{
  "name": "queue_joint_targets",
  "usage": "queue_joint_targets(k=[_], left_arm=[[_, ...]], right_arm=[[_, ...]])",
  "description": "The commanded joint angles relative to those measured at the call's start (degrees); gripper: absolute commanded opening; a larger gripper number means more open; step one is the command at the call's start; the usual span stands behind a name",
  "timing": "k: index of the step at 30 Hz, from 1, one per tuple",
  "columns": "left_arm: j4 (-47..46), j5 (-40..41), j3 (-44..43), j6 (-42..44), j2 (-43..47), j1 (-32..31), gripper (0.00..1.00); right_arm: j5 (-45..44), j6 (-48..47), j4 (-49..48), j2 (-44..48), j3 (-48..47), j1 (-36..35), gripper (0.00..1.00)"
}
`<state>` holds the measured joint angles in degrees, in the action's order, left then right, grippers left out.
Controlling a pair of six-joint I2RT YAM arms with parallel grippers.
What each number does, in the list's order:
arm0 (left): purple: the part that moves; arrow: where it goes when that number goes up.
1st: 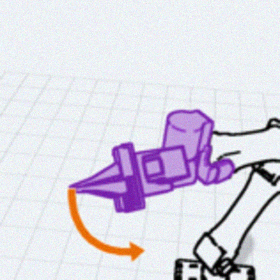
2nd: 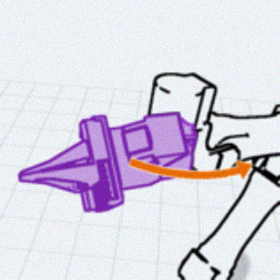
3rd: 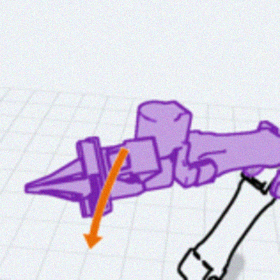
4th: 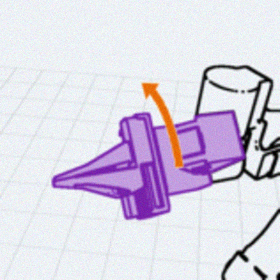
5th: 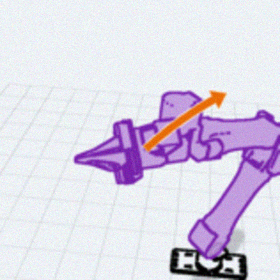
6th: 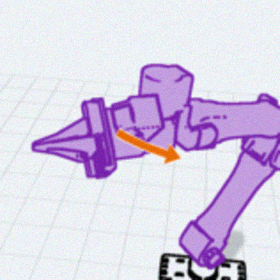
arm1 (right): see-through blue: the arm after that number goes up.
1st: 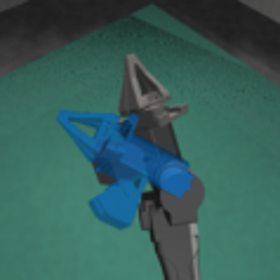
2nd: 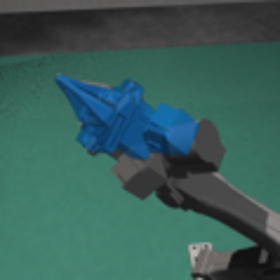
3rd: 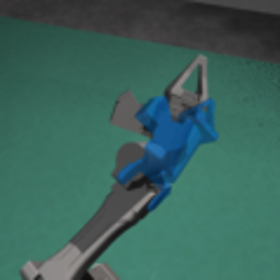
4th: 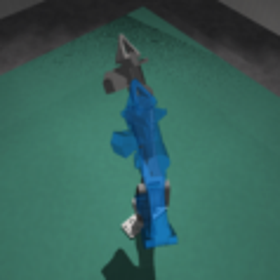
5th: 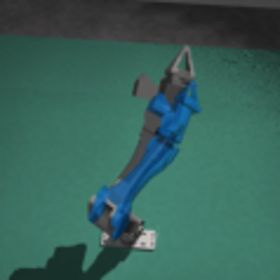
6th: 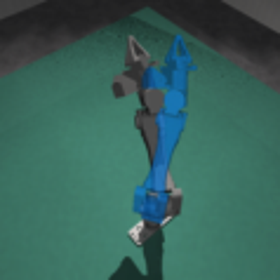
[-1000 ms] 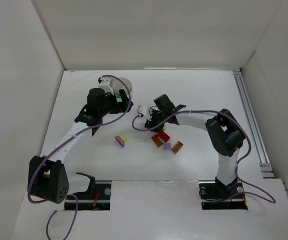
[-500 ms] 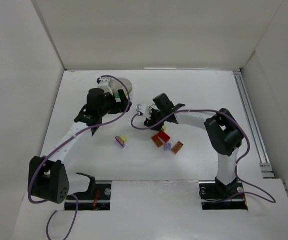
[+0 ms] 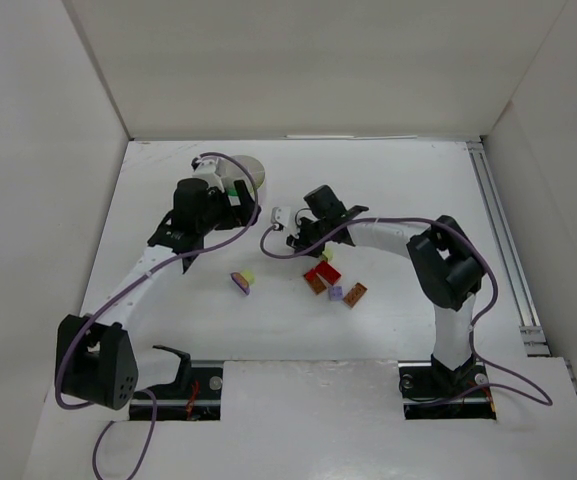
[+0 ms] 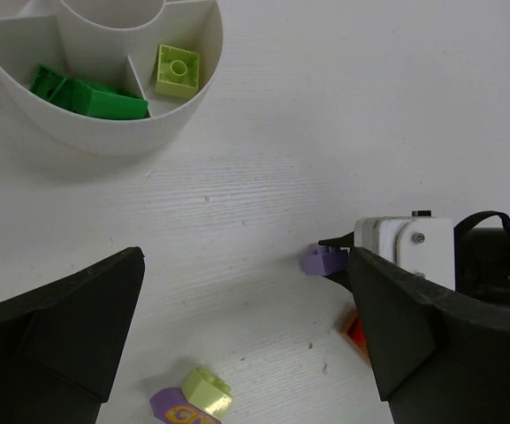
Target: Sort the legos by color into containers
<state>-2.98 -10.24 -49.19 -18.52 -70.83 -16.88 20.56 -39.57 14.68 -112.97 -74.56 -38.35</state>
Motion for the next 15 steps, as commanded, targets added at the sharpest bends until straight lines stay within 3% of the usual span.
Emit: queue_joint_targets(k=[1,6,10,15], left_arm=[[-0.1,2.59,0.67,-1.42,3.32,1.32,0.99],[1.04,2.59,2.51,-6.51,5.08,7.82,0.99],[0.35,-0.74,5.5,-9.95,6.32,15.03,0.99],[-0.8,-0.22,7.97,-11.36,8.24,16.36,0.99]], right_arm=[[2.65,0.28,-1.23,2.05,-4.88,-0.5,0.25],[2.12,2.3,-1.23,2.14,-13.22,0.55,0.25],[0.11,3.98,-2.55,-1.73,-25.43,1.08,0.25],[-4.38,9.07,-2.55,-12.0,-40.19,2.22,0.25]])
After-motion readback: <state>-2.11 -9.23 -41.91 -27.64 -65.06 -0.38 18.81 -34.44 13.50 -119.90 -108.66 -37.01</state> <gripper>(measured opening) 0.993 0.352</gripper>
